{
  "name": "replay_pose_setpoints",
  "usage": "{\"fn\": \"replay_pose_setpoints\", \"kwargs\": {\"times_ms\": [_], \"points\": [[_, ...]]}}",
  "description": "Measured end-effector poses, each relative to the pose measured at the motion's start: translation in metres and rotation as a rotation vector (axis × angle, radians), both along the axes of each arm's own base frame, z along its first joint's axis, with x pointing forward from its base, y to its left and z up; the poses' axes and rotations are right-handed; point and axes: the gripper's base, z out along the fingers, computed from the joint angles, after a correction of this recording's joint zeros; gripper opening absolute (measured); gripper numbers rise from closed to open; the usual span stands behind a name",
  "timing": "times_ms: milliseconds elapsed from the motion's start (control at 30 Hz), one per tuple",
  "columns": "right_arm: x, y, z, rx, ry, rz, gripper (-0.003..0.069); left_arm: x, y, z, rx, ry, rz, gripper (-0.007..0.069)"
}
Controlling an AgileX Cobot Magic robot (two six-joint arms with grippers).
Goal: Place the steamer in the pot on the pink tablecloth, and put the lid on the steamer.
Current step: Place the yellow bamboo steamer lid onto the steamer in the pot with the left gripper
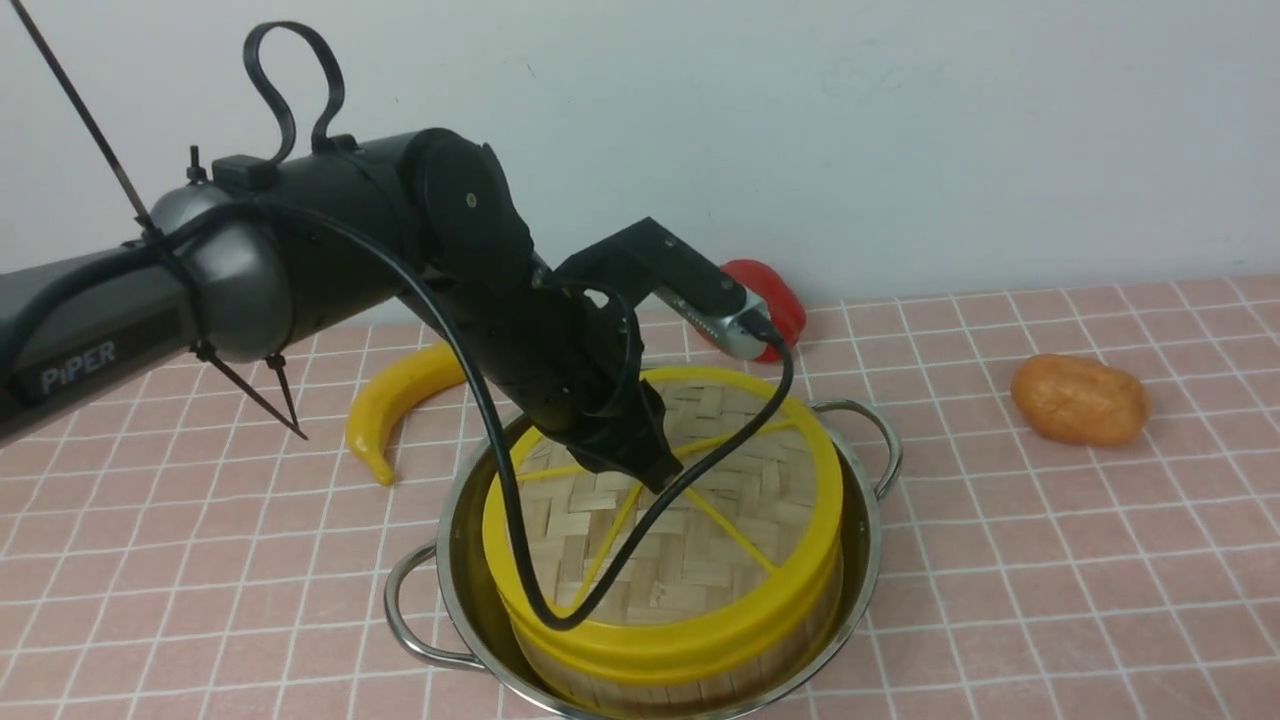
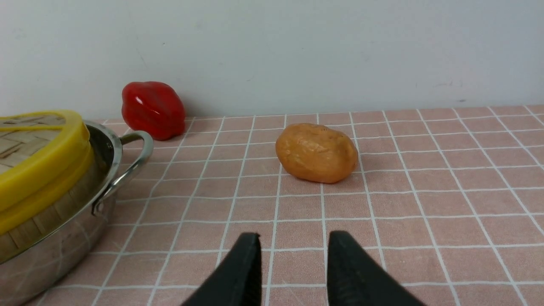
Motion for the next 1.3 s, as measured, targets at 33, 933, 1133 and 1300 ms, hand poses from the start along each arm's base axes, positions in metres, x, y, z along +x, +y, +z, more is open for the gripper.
{"fn": "replay_pose_setpoints", "kwargs": {"times_ms": [33, 933, 1133, 1300], "points": [[0.000, 0.000, 0.000, 0.000, 0.000, 0.000, 0.0240, 0.000, 0.000, 0.000, 0.001, 0.003, 0.000, 0.0116], [0.000, 0.000, 0.000, 0.000, 0.000, 0.000, 0.0240, 0.002, -0.002, -0.007, 0.003, 0.024, -0.005, 0.0157], [0.000, 0.000, 0.000, 0.000, 0.000, 0.000, 0.0240, 0.001, -0.003, -0.002, -0.001, 0.050, -0.030, 0.0407], [0.000, 0.000, 0.000, 0.000, 0.000, 0.000, 0.0241, 0.002, 0.000, 0.045, -0.018, -0.022, 0.030, 0.0414]]}}
